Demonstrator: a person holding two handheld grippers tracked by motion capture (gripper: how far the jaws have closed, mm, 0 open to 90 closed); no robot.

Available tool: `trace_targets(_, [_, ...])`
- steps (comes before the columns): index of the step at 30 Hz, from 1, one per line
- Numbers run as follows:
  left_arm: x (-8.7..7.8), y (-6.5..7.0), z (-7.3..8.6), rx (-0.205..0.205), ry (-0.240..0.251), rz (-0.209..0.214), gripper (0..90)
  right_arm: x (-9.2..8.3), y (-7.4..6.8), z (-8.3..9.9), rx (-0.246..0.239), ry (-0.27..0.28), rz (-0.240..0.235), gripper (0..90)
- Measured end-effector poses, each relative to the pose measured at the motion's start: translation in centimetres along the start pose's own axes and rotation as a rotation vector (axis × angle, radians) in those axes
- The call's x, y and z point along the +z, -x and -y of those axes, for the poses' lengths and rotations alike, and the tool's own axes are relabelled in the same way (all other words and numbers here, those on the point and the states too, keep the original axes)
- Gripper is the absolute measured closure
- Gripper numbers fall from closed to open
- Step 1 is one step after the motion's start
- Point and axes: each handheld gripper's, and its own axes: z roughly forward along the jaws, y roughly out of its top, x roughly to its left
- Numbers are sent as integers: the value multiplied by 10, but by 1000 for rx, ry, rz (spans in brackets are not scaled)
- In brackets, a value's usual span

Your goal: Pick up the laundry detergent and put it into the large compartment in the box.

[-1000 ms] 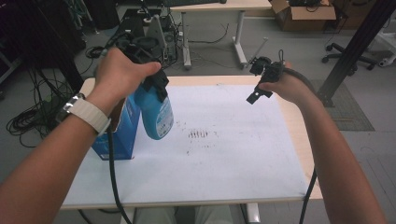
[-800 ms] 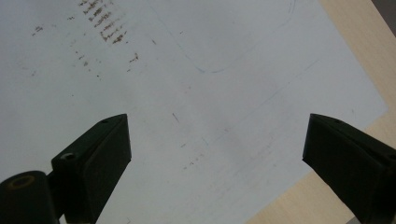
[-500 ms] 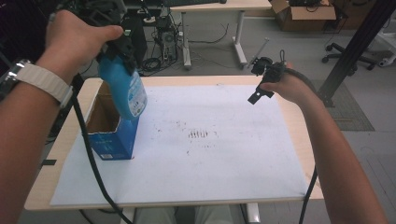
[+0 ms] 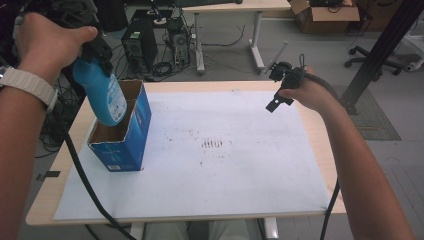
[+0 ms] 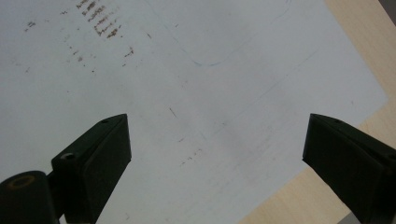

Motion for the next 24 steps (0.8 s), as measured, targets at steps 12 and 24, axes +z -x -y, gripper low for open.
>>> trace_targets(12, [53, -9, 1, 1, 1, -3, 373, 3, -1, 2, 5, -6, -2, 76])
trace_targets(24, [125, -18, 10, 21, -28, -7, 373, 11, 1, 6, 20, -23, -8, 76])
